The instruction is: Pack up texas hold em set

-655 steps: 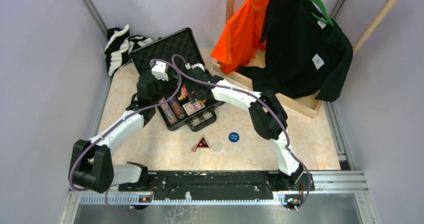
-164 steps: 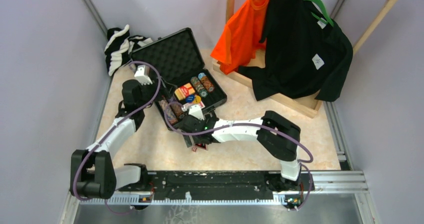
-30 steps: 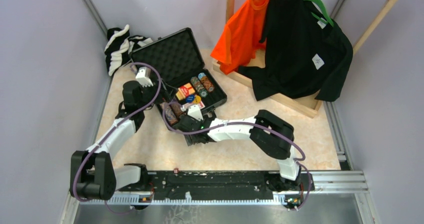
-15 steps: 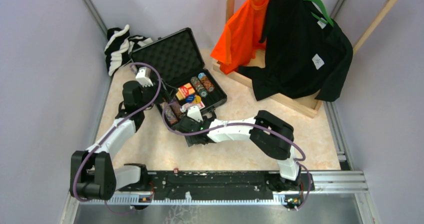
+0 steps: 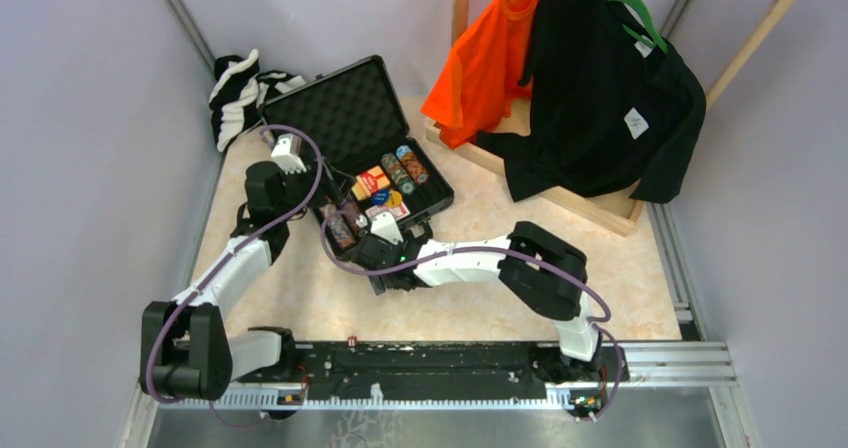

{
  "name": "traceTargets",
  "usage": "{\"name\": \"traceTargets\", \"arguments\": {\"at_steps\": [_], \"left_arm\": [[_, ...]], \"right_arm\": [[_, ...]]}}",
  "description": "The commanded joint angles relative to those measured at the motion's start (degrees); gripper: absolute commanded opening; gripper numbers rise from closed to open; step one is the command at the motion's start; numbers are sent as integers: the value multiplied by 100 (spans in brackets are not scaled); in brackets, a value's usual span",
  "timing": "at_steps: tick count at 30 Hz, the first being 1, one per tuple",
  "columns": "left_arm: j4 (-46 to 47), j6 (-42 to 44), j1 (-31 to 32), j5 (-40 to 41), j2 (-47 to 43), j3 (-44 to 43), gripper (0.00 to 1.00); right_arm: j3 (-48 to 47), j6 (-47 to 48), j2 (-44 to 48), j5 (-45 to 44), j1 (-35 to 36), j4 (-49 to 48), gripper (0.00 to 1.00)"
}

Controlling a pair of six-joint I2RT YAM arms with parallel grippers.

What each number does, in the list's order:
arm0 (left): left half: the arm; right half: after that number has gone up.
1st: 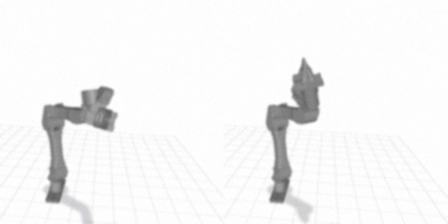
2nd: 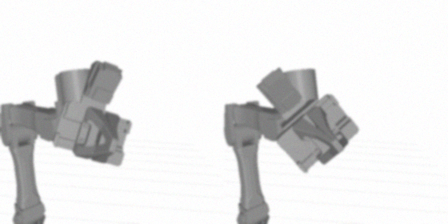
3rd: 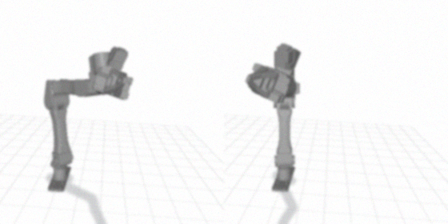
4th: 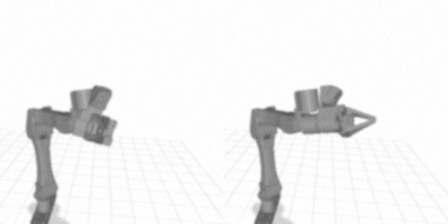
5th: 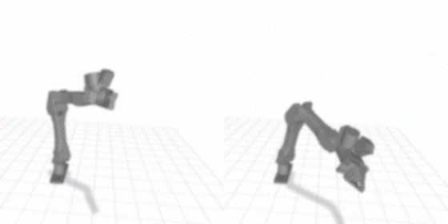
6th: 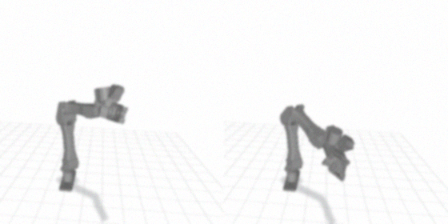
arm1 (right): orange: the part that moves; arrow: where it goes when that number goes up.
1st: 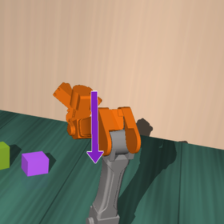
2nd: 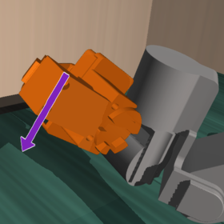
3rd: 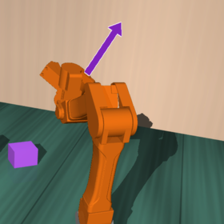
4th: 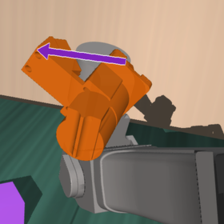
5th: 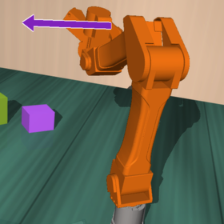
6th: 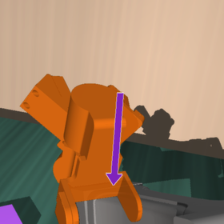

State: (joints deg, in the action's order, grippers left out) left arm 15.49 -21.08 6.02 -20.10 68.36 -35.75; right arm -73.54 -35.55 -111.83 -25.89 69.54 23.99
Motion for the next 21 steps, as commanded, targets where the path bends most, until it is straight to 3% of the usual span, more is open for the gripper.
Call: {"name": "traceTargets", "arguments": {"at_steps": [1, 18, 21], "left_arm": [[218, 82, 14, -60, 9, -61, 97], [244, 79, 13, -104, 99, -82, 97], [244, 79, 13, -109, 101, -90, 97]], "right_arm": [[-185, 258, -90, -35, 17, -125, 76], [-110, 535, -194, 205, 16, -364, 67], [-92, 640, -228, 111, 12, -372, 75]]}}
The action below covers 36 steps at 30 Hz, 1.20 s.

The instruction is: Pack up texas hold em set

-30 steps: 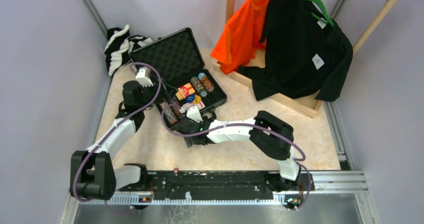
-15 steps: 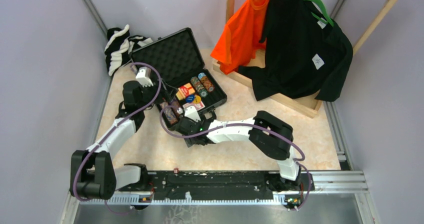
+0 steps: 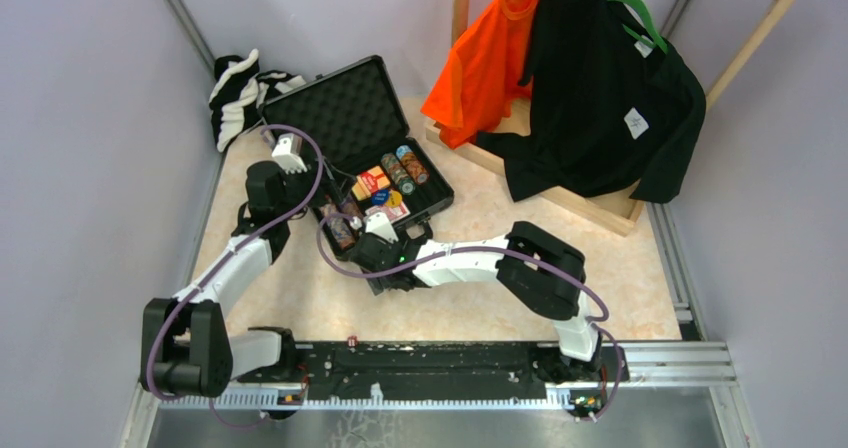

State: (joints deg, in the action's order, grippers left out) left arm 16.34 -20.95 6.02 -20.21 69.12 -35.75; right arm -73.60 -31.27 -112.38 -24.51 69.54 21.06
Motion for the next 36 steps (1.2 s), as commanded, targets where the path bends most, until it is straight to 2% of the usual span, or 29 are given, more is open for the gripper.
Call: {"name": "traceTargets", "arguments": {"at_steps": [1, 3, 8, 15, 20, 24, 26, 36], "left_arm": [[159, 70, 13, -110, 30, -90, 97], [161, 70, 16, -115, 39, -90, 97], [159, 66, 14, -117, 19, -100, 97], [142, 82, 15, -97, 9, -94, 97], [142, 75, 13, -108, 9, -100, 97], [133, 74, 17, -107, -2, -99, 97], [133, 78, 14, -107, -20, -90, 97], [115, 80, 9, -99, -31, -90, 97]], "right_arm": [[-72, 252, -179, -57, 9, -84, 76], [-2, 338, -173, -40, -14, -164, 79], [166, 484, -124, 213, -92, -411, 78], [98, 379, -92, 313, -107, -267, 63], [89, 245, -83, 122, -107, -96, 67], [97, 222, -15, 208, -106, -101, 51], [75, 203, 22, 192, -108, -93, 48], [-172, 258, 338, 74, -98, 110, 47]]}}
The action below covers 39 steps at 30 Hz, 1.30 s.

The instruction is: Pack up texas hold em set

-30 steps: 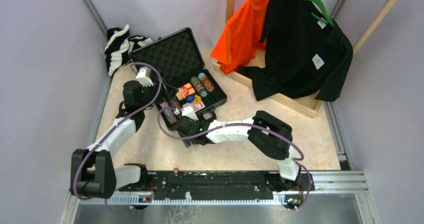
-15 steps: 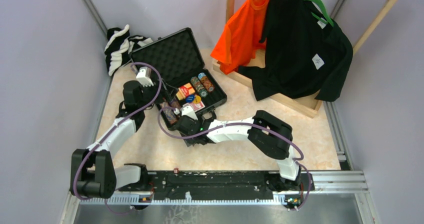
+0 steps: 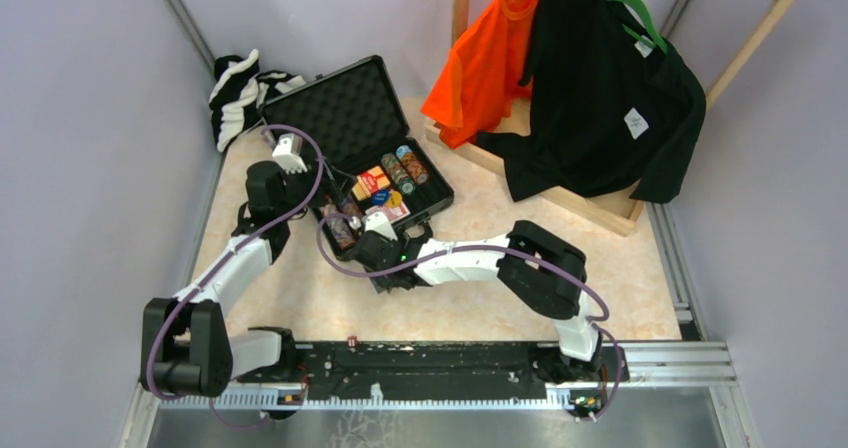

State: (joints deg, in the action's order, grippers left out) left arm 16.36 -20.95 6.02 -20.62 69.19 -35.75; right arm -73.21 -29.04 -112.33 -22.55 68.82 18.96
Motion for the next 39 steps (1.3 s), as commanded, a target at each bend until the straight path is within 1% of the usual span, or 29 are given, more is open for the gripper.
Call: {"name": "traceTargets", "arguments": {"at_steps": [1, 7, 16, 22, 26, 32, 36, 39], "left_arm": [[113, 82, 16, -61, -37, -90, 97], [113, 77, 13, -47, -22, -90, 97], [122, 94, 13, -34, 5, -90, 97], [104, 107, 13, -3, 5, -90, 97], [114, 102, 16, 0, 24, -90, 97], [91, 60, 18, 189, 4, -75, 97], [-97, -94, 0, 867, -56, -39, 99], [-101, -108, -47, 981, -85, -7, 99]], "right_arm": [[-233, 49, 360, -146, -26, 349, 47], [-369, 112, 533, -223, -22, 466, 47], [-875, 465, 715, -133, -97, 648, 47], [-1079, 708, 776, -180, -314, 646, 47], [-1273, 915, 748, 19, -640, 571, 47], [-2050, 1306, 341, 257, -1134, 633, 47], [-2625, 1489, -174, 380, -1368, 658, 47], [-3096, 1634, -546, 420, -1420, 736, 47]]}}
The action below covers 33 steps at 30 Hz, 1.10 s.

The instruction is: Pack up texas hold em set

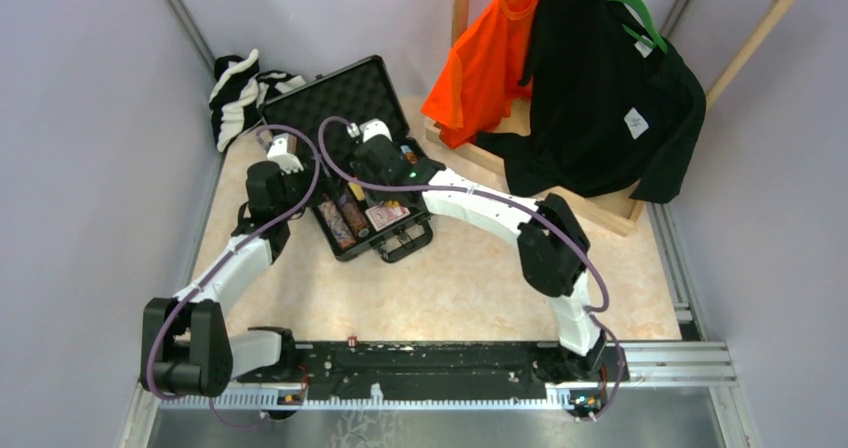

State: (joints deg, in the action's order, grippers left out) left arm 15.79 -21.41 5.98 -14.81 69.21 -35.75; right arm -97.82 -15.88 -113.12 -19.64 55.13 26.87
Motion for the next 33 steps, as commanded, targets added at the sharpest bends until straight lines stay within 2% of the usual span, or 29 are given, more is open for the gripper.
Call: {"name": "traceTargets", "arguments": {"at_steps": [1, 9, 13, 14, 19, 23, 26, 33], "left_arm": [[-29, -77, -57, 405, -84, 6, 99], [-64, -94, -178, 854, -283, 137, 99], [42, -164, -260, 789, -388, 231, 99], [65, -166, -262, 775, -390, 242, 99], [130, -168, -286, 697, -414, 265, 99], [182, -206, -292, 664, -451, 300, 99], [182, -272, -294, 611, -514, 299, 99], [-344, -467, -295, 664, -781, 146, 99]], "right_arm": [[-783, 356, -602, 148, -62, -45, 47], [-1547, 412, -1557, 422, -293, -72, 49], [-1471, 496, -1708, 372, -349, -431, 76], [-1409, 527, -1676, 266, -354, -552, 79], [40, 560, -464, -31, -344, -2061, 81], [944, 522, 445, -126, -173, -2446, 80], [1424, 535, 961, -202, 181, -2308, 80], [2411, -53, 1723, -227, 1560, -1153, 77]]}}
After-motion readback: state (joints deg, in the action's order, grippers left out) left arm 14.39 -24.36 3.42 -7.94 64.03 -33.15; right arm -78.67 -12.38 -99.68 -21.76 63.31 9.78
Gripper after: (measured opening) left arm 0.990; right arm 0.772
